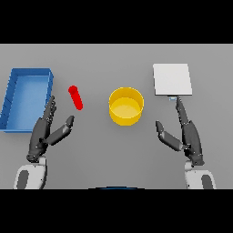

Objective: Pick up the red beaker and tilt it to pour out 1 green nut into yellow bowl. Pick up the yellow bowl and place it on the metallic measuring scale.

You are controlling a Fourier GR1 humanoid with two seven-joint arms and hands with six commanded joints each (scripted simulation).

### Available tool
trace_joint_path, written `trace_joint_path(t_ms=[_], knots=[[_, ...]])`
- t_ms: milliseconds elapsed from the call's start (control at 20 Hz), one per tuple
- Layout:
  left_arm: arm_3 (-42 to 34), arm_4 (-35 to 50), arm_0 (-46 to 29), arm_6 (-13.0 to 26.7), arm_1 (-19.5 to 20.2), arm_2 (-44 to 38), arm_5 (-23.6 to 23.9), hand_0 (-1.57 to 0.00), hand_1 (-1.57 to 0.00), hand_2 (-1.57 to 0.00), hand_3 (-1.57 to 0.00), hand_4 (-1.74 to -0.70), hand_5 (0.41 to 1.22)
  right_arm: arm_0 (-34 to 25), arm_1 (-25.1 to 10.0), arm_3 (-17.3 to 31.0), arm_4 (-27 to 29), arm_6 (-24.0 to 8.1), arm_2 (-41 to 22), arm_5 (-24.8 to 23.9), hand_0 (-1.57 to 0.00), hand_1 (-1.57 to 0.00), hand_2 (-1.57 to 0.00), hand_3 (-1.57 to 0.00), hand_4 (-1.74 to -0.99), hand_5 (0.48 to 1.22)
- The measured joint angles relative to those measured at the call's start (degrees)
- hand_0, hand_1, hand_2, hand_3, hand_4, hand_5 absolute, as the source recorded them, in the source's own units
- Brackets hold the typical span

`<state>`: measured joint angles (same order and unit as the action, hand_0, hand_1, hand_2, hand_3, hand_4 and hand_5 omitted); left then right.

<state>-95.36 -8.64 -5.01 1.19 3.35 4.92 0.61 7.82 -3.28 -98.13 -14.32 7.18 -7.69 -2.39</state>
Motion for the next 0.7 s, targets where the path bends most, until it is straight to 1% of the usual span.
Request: trace_joint_path(t_ms=[50, 100, 200, 250, 350, 400, 450, 650, 700], knots=[[1.0, -0.8, 0.6, -0.9, -0.3, 0.4, 0.3, 0.0, 0.0, 0.0, 0.0, -1.11, 0.623, 0.2, -0.1, -0.2, -0.3, -0.4, -0.1, -0.1, 0.0, 0.0, 0.0, 0.0, -1.13, 0.65], [2.6, -1.2, 2.5, -1.0, -0.6, 0.4, 0.6, 0.0, 0.0, 0.0, 0.0, -1.12, 0.627, -0.6, 0.1, -0.5, -0.4, -1.5, 0.2, -0.6, 0.0, 0.0, 0.0, 0.0, -1.143, 0.65], [6.3, -1.3, 5.1, -3.1, -0.4, -0.4, 0.7, 0.0, 0.0, 0.0, 0.0, -1.14, 0.636, 0.0, 0.4, 0.0, 1.0, -0.3, 0.6, -0.1, 0.0, 0.0, 0.0, 0.0, -1.171, 0.653], [8.5, -1.7, 6.8, -3.1, -0.9, -0.5, 1.2, 0.0, 0.0, 0.0, 0.0, -1.15, 0.636, 0.0, 0.2, -0.3, 1.7, 0.0, 0.8, 0.3, 0.0, 0.0, 0.0, 0.0, -1.182, 0.655], [12.5, -1.5, 10.3, -3.8, -1.0, -1.8, 1.9, 0.0, 0.0, 0.0, 0.0, -1.15, 0.636, -0.3, 0.3, 0.0, 2.0, -0.2, 0.8, 0.8, 0.0, 0.0, 0.0, 0.0, -1.204, 0.661], [14.6, -1.8, 12.9, -3.1, -0.9, -2.6, 2.9, 0.0, 0.0, 0.0, 0.0, -1.15, 0.632, -0.7, 0.5, -0.1, 2.3, -0.5, 0.7, 0.9, 0.0, 0.0, 0.0, 0.0, -1.213, 0.664], [16.6, -1.7, 14.2, -3.5, -1.0, -3.1, 2.9, 0.0, 0.0, 0.0, 0.0, -1.15, 0.63, -0.8, 0.3, -0.4, 2.6, -0.6, 0.8, 1.1, 0.0, 0.0, 0.0, 0.0, -1.222, 0.667], [24.1, -1.0, 18.7, -6.3, -1.2, -5.0, 3.3, 0.0, 0.0, 0.0, 0.0, -1.18, 0.635, -0.9, 0.2, 0.2, 2.6, -0.9, 1.2, 0.9, 0.0, 0.0, 0.0, 0.0, -1.239, 0.668], [25.6, -0.9, 20.0, -7.2, -1.1, -5.4, 3.3, 0.0, 0.0, 0.0, 0.0, -1.18, 0.631, -1.2, 0.8, 0.0, 2.1, -0.8, 0.6, 0.6, 0.0, 0.0, 0.0, 0.0, -1.245, 0.67]])
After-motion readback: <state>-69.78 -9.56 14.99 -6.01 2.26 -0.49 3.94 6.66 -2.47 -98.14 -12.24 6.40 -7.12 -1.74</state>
